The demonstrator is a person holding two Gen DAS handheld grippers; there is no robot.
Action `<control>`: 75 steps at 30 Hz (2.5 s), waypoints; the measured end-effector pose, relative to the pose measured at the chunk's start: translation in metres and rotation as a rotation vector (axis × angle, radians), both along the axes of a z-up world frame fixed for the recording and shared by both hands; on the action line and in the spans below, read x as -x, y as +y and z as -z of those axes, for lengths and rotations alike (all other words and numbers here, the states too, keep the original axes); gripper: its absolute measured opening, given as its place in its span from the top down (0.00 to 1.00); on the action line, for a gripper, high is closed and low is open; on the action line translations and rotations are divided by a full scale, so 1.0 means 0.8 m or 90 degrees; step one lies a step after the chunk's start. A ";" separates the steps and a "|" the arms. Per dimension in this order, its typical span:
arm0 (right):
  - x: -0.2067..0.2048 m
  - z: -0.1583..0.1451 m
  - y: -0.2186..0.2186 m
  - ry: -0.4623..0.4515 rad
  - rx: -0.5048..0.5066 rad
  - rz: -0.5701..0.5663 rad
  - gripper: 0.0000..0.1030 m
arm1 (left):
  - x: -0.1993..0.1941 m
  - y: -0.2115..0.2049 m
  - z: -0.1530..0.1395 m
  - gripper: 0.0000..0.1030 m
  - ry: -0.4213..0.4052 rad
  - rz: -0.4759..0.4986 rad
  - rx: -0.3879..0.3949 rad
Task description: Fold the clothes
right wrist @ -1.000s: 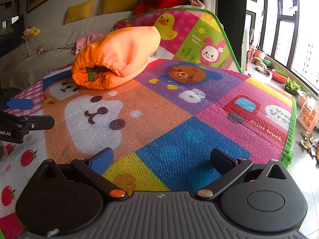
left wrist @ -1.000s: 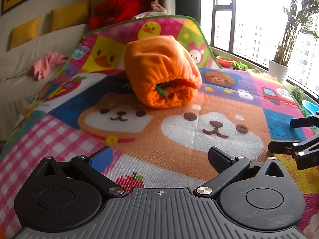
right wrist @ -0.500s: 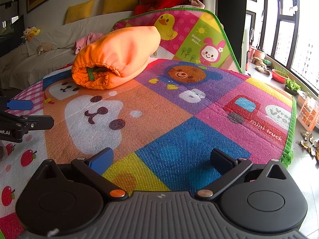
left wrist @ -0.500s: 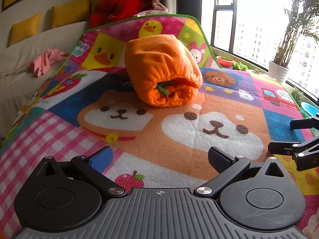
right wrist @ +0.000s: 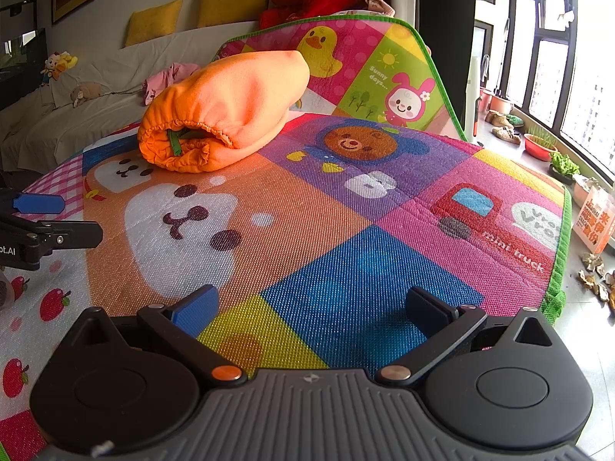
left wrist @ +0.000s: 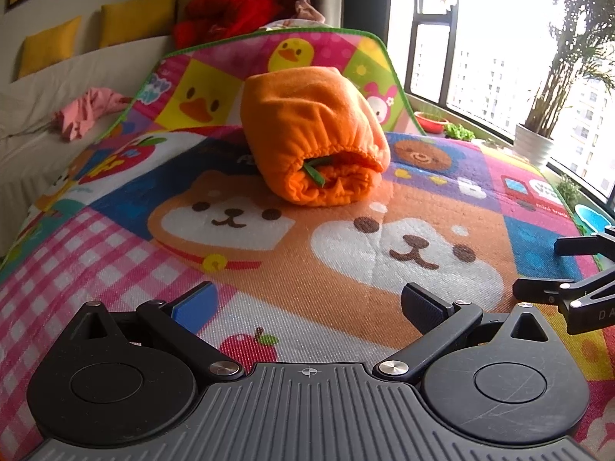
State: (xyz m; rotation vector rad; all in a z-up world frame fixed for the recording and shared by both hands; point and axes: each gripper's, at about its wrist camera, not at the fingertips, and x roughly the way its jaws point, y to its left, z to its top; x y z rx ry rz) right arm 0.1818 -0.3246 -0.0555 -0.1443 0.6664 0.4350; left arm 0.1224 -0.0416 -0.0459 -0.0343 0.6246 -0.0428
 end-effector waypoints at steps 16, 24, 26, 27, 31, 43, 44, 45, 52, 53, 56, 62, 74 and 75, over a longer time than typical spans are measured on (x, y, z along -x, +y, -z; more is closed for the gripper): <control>0.001 0.000 0.001 -0.001 0.002 0.000 0.00 | 0.015 -0.002 -0.010 0.00 -0.041 -0.003 0.001; 0.001 0.000 0.001 -0.001 0.002 0.000 0.00 | 0.016 -0.006 -0.008 0.00 -0.041 0.003 -0.009; 0.001 0.000 0.001 -0.001 0.002 0.000 0.00 | 0.016 -0.007 -0.007 0.00 -0.040 0.003 -0.011; 0.001 0.000 0.001 -0.001 0.002 0.000 0.00 | 0.016 -0.007 -0.007 0.00 -0.040 0.003 -0.012; 0.001 0.000 0.001 -0.001 0.002 0.000 0.00 | 0.015 -0.008 -0.006 0.00 -0.037 0.003 -0.013; 0.001 0.000 0.001 -0.001 0.002 0.000 0.00 | 0.015 -0.006 -0.005 0.00 -0.033 0.005 -0.009; 0.001 0.000 0.001 -0.001 0.002 0.000 0.00 | 0.014 -0.006 -0.005 0.00 -0.030 0.005 -0.008; 0.001 0.000 0.001 -0.001 0.002 0.000 0.00 | 0.013 -0.006 -0.004 0.00 -0.028 0.004 -0.007; 0.001 0.000 0.001 -0.001 0.002 0.000 0.00 | 0.015 -0.004 -0.004 0.00 -0.032 0.003 -0.001; 0.001 0.000 0.001 -0.001 0.002 0.000 0.00 | 0.015 -0.003 -0.004 0.00 -0.031 0.002 0.002; 0.001 0.000 0.001 -0.001 0.002 0.000 0.00 | 0.014 -0.001 -0.005 0.00 -0.029 0.001 0.008; 0.001 0.000 0.001 -0.001 0.002 -0.001 0.00 | 0.013 -0.001 -0.004 0.00 -0.024 0.000 0.010; 0.001 0.000 0.001 -0.001 0.002 -0.001 0.00 | 0.014 -0.002 -0.004 0.00 -0.026 0.004 0.008; 0.001 0.000 0.001 -0.001 0.002 -0.001 0.00 | 0.014 -0.002 -0.004 0.00 -0.026 0.003 0.008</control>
